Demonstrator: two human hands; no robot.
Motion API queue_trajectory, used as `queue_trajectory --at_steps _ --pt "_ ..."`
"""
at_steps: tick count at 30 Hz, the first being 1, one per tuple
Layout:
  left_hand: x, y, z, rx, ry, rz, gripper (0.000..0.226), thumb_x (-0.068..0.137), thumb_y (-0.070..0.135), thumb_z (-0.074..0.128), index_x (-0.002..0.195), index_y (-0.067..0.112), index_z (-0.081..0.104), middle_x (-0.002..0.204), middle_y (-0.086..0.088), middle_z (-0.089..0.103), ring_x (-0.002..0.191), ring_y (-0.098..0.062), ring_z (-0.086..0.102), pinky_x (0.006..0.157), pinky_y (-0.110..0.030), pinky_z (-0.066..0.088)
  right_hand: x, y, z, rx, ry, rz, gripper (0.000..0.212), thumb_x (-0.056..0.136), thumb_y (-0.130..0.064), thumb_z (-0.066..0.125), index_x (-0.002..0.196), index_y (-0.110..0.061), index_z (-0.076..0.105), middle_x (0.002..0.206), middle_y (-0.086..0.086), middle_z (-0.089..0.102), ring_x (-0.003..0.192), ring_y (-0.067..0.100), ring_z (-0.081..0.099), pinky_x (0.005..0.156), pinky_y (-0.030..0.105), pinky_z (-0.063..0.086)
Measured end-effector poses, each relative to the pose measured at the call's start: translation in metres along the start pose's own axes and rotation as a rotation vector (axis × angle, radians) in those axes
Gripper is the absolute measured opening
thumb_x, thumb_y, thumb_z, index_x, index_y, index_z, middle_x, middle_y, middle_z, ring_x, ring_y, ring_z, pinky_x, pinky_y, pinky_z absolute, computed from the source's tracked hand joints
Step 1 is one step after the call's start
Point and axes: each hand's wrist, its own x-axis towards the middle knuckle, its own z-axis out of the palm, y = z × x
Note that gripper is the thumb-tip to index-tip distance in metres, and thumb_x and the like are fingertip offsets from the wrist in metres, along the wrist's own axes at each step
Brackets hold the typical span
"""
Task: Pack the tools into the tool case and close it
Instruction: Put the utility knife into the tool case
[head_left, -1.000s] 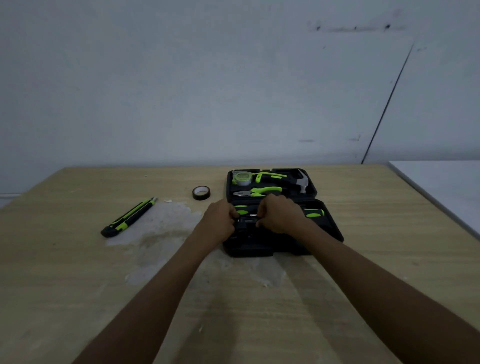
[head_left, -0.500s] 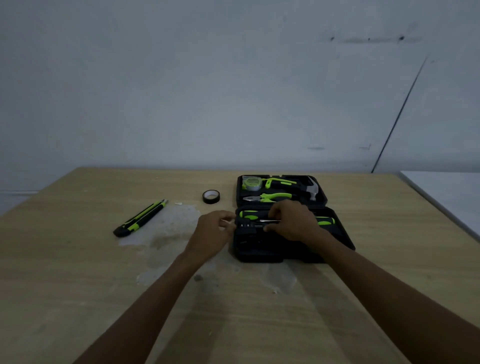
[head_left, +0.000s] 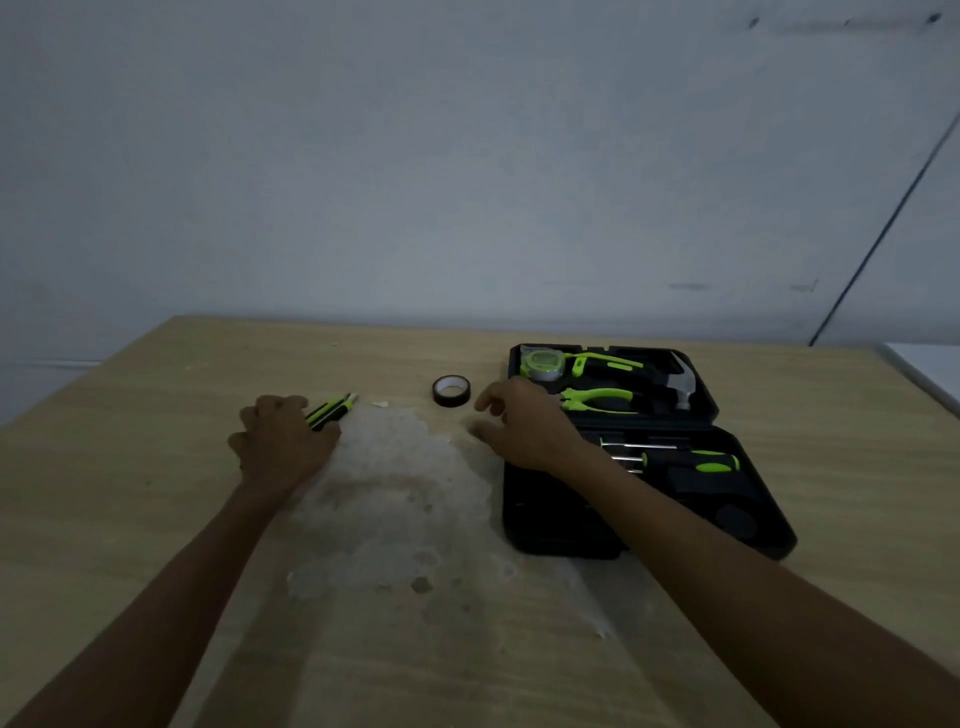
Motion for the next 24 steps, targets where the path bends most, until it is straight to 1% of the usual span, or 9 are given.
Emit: queue_trajectory --at_steps 2,6,12,14,16,18,20,22,24 --pt "0.007 -0.014 0.004 0.049 -0.063 -0.063 0.057 0.078 0.042 0.061 0.125 0.010 0.052 0.131 -0.022 0.044 0.126 -0.039 0.034 0.104 -0.053 0.028 0.010 -0.004 0.009 -0.007 -0.029 -0.019 0.035 0.086 -0.036 0.064 0.111 -0.012 0.063 0.108 0.011 0.059 0.094 0.026 0.059 0.081 0.037 0.049" --pt "0.013 -0.029 0.012 0.060 -0.102 -0.092 0.047 0.076 0.046 0.059 0.109 0.011 0.061 0.115 -0.021 0.050 0.118 -0.039 0.039 0.100 -0.056 0.034 0.030 -0.011 0.027 -0.010 -0.090 -0.030 0.033 0.086 -0.036 0.064 0.111 -0.013 0.064 0.108 0.009 0.063 0.097 0.028 0.060 0.085 0.041 0.050" --pt "0.007 -0.029 0.014 -0.036 -0.063 -0.004 0.045 0.082 0.040 0.060 0.122 0.020 0.057 0.116 -0.018 0.054 0.119 -0.040 0.042 0.098 -0.055 0.034 0.051 -0.026 0.054 0.069 -0.220 -0.027 0.037 0.087 -0.032 0.064 0.117 -0.011 0.061 0.103 0.008 0.068 0.094 0.024 0.064 0.084 0.037 0.053" --pt "0.003 -0.024 0.016 -0.082 -0.039 0.043 0.049 0.080 0.041 0.063 0.124 0.022 0.056 0.116 -0.016 0.057 0.117 -0.038 0.046 0.097 -0.052 0.037 0.055 -0.030 0.061 0.097 -0.248 -0.023 0.036 0.087 -0.032 0.064 0.116 -0.011 0.061 0.100 0.008 0.069 0.090 0.023 0.065 0.079 0.035 0.054" --pt "-0.001 -0.019 0.016 -0.137 -0.011 0.091 0.049 0.075 0.041 0.069 0.119 0.023 0.058 0.113 -0.012 0.062 0.112 -0.035 0.053 0.092 -0.048 0.042 0.059 -0.034 0.067 0.136 -0.248 -0.021 0.035 0.088 -0.031 0.063 0.115 -0.009 0.062 0.101 0.009 0.069 0.088 0.023 0.065 0.067 0.026 0.050" --pt "-0.005 -0.012 0.017 -0.232 0.001 0.141 0.047 0.071 0.037 0.073 0.114 0.023 0.060 0.111 -0.009 0.066 0.108 -0.032 0.059 0.088 -0.043 0.047 0.060 -0.039 0.069 0.166 -0.213 -0.023 0.031 0.089 -0.027 0.062 0.112 -0.006 0.064 0.101 0.011 0.069 0.089 0.024 0.065 0.061 0.023 0.045" --pt "-0.009 -0.003 0.015 -0.353 -0.012 0.170 0.047 0.069 0.032 0.076 0.113 0.022 0.062 0.111 -0.008 0.068 0.105 -0.028 0.062 0.086 -0.039 0.050 0.062 -0.043 0.072 0.217 -0.188 -0.014 0.028 0.092 -0.022 0.057 0.102 0.002 0.068 0.095 0.017 0.070 0.083 0.029 0.064 0.065 0.029 0.047" --pt "-0.012 0.006 0.014 -0.436 -0.024 0.198 0.051 0.066 0.035 0.076 0.113 0.021 0.064 0.111 -0.007 0.069 0.103 -0.024 0.064 0.086 -0.037 0.052 0.062 -0.047 0.073 0.284 -0.142 0.041 0.035 0.095 -0.020 0.052 0.088 0.009 0.069 0.080 0.025 0.066 0.072 0.034 0.059 0.062 0.035 0.045" --pt "-0.015 0.012 0.013 -0.501 -0.037 0.219 0.055 0.062 0.042 0.071 0.111 0.020 0.066 0.107 -0.006 0.071 0.099 -0.020 0.065 0.084 -0.032 0.053 0.063 -0.048 0.071 0.405 -0.104 0.146 0.040 0.096 -0.025 0.050 0.079 0.006 0.070 0.086 0.028 0.069 0.076 0.038 0.064 0.069 0.041 0.054"
